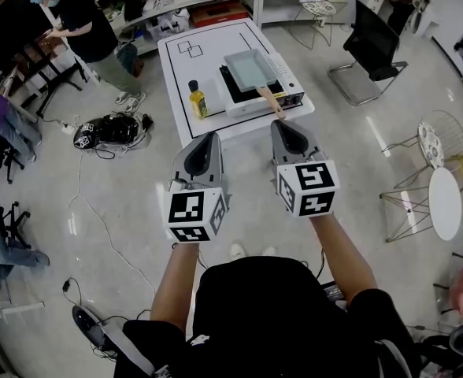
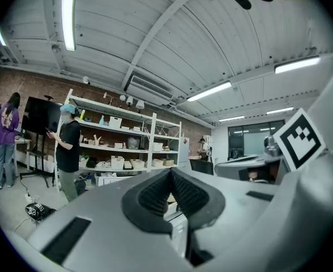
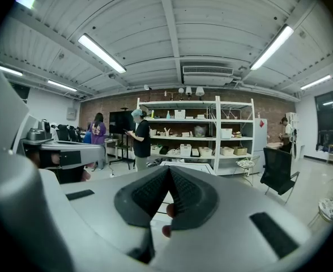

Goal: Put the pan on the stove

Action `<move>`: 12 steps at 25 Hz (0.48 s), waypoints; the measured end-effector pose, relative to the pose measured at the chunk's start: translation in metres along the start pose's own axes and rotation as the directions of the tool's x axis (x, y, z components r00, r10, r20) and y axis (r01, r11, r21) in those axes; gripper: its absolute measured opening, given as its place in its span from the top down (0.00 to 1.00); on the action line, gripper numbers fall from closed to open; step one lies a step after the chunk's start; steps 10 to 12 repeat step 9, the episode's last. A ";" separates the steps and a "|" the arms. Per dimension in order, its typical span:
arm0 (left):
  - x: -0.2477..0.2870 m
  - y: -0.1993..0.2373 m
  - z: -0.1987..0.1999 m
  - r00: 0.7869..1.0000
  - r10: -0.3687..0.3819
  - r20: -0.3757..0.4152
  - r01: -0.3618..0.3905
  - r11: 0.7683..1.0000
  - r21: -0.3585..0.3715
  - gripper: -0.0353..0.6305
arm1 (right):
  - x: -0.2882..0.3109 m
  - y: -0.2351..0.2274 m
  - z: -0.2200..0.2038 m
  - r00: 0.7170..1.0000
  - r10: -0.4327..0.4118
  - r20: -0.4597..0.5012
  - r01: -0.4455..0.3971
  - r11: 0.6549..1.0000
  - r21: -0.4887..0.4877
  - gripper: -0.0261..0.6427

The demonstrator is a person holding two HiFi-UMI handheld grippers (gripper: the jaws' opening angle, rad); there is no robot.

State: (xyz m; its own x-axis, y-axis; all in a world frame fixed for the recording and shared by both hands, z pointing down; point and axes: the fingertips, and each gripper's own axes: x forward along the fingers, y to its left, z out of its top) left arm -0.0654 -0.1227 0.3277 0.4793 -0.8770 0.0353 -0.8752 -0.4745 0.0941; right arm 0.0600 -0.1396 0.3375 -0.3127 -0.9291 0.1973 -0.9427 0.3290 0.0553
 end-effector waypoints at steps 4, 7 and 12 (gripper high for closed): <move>-0.001 -0.007 -0.001 1.000 0.008 -0.001 -0.008 1.000 -0.003 0.93 | -0.004 -0.003 -0.001 1.000 0.009 0.001 -0.009 1.000 -0.003 0.96; -0.001 -0.012 -0.001 1.000 0.011 0.001 -0.011 1.000 -0.002 0.93 | -0.007 -0.006 -0.002 1.000 0.014 0.003 -0.014 1.000 -0.001 0.96; -0.001 -0.016 -0.002 1.000 0.013 0.001 -0.013 1.000 0.002 0.93 | -0.009 -0.008 -0.003 1.000 0.016 0.002 -0.016 1.000 0.000 0.96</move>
